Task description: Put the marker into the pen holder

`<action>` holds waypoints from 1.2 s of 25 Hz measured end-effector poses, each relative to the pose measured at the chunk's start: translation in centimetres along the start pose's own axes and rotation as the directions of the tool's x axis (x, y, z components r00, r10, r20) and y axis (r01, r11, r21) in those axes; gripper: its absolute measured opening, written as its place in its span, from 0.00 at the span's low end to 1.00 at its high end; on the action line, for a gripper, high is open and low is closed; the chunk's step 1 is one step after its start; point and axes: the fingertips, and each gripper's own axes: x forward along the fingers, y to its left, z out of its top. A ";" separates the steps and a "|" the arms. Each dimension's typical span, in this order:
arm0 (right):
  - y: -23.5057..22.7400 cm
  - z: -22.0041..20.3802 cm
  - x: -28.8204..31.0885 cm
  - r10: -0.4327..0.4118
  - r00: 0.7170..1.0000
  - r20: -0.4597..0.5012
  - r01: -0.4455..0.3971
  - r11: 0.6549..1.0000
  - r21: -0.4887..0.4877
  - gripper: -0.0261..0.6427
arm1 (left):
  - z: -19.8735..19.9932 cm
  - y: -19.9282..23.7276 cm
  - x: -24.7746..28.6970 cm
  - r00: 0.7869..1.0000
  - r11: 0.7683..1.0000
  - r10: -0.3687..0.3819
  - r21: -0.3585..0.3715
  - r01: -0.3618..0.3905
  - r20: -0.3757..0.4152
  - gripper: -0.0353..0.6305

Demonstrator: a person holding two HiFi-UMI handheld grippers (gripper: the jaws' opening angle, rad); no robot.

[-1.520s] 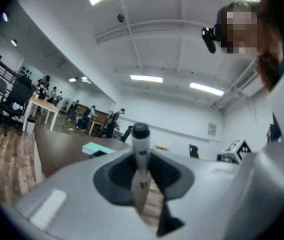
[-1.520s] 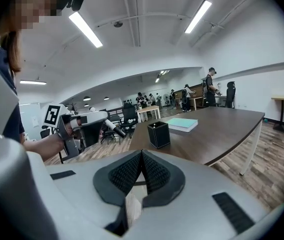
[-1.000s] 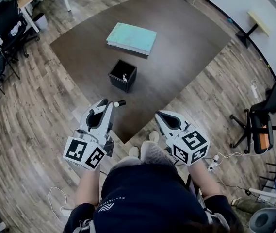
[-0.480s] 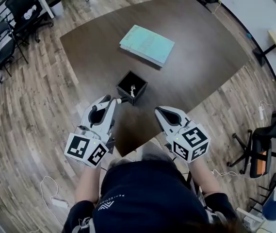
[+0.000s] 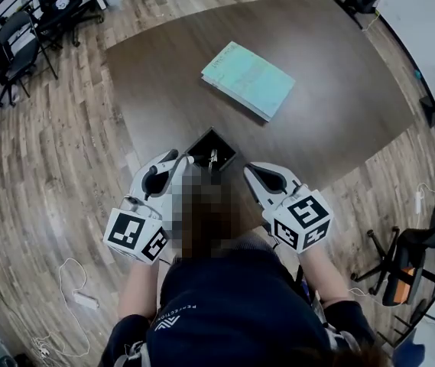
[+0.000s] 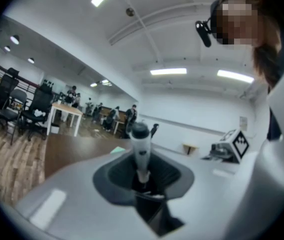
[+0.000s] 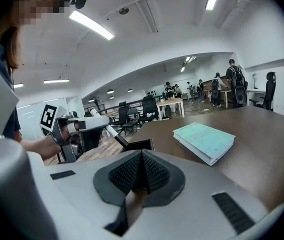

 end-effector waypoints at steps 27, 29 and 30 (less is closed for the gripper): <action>-2.4 -1.4 2.4 0.111 0.992 -0.058 -0.109 0.993 0.034 0.04 | -3.6 1.9 3.2 0.970 0.981 0.175 0.116 -0.157 -0.170 0.22; -2.4 -1.4 2.3 0.113 0.992 -0.059 -0.111 0.993 0.035 0.04 | -3.6 1.9 3.2 0.970 0.982 0.172 0.109 -0.155 -0.170 0.22; -2.4 -1.4 2.3 0.113 0.992 -0.058 -0.111 0.993 0.036 0.04 | -3.6 1.8 3.2 0.971 0.982 0.171 0.106 -0.154 -0.170 0.22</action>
